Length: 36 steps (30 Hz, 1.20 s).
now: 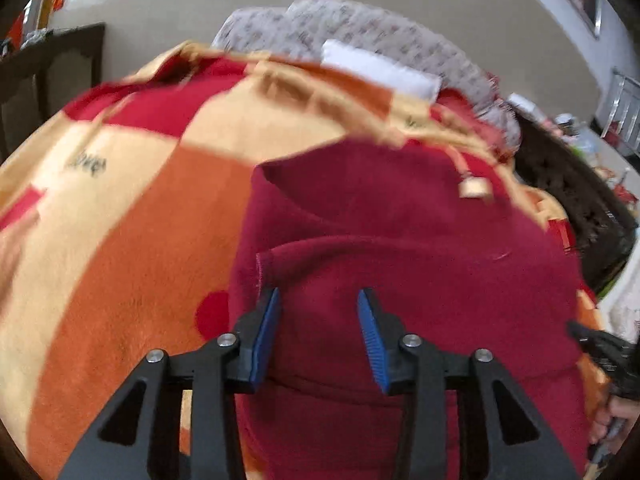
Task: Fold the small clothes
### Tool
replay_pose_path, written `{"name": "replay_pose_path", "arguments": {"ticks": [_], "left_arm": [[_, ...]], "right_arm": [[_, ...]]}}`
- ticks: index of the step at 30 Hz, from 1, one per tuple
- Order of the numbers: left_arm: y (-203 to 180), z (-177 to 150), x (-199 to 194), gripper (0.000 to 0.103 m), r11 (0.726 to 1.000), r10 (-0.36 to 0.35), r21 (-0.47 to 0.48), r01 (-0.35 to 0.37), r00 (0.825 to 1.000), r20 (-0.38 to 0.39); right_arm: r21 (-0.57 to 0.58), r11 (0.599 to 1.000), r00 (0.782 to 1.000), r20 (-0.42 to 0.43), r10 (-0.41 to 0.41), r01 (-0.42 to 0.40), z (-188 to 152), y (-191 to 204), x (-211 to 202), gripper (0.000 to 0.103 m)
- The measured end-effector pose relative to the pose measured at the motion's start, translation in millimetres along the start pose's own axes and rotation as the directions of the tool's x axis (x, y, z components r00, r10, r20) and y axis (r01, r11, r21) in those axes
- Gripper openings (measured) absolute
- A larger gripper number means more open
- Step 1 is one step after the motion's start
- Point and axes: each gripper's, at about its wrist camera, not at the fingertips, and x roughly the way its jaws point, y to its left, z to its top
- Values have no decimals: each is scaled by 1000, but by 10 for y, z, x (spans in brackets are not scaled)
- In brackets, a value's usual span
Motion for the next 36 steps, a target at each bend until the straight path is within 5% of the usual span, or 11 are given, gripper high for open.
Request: {"name": "replay_pose_path", "arguments": {"ticks": [4, 7, 9, 11, 13, 17, 21, 27, 31, 33, 36], "left_arm": [[-131, -10, 28, 44, 996, 52, 69, -52, 999, 3], [-238, -58, 32, 65, 991, 47, 121, -48, 999, 12], [-288, -61, 44, 72, 988, 45, 147, -46, 999, 11], [-313, -51, 51, 72, 988, 43, 145, -45, 999, 15], [-273, -52, 35, 72, 992, 20, 126, -22, 1000, 19], [-225, -57, 28, 72, 995, -9, 100, 7, 1000, 19], [-297, -61, 54, 72, 991, 36, 131, -38, 999, 14], [-273, -60, 45, 72, 992, 26, 122, -28, 999, 19], [-277, -62, 42, 72, 992, 28, 124, -30, 999, 20], [-281, -65, 40, 72, 991, 30, 129, -32, 999, 21], [-279, -67, 44, 72, 991, 34, 128, -36, 999, 19]], "right_arm": [[8, 999, 999, 10, 44, -44, 27, -63, 13, 12], [82, 991, 994, 18, 106, -107, 136, -165, -94, 13], [116, 990, 992, 104, 68, -80, 303, -191, -264, 14], [108, 992, 985, 167, 51, -70, 464, -159, -346, 39], [92, 994, 986, 163, 38, -53, 630, -101, -219, 51], [99, 994, 999, -36, -40, 44, 666, -204, 405, 50], [200, 980, 1000, -21, 11, -6, 601, -375, 364, 59], [-25, 998, 993, 110, -48, 51, 457, 59, -465, 53], [-112, 994, 1000, -10, 8, -9, 106, 143, -354, 53], [-181, 983, 997, -66, -34, 22, -99, 176, -109, 52], [-144, 989, 999, -43, -31, 25, -138, 73, -93, 52]]}}
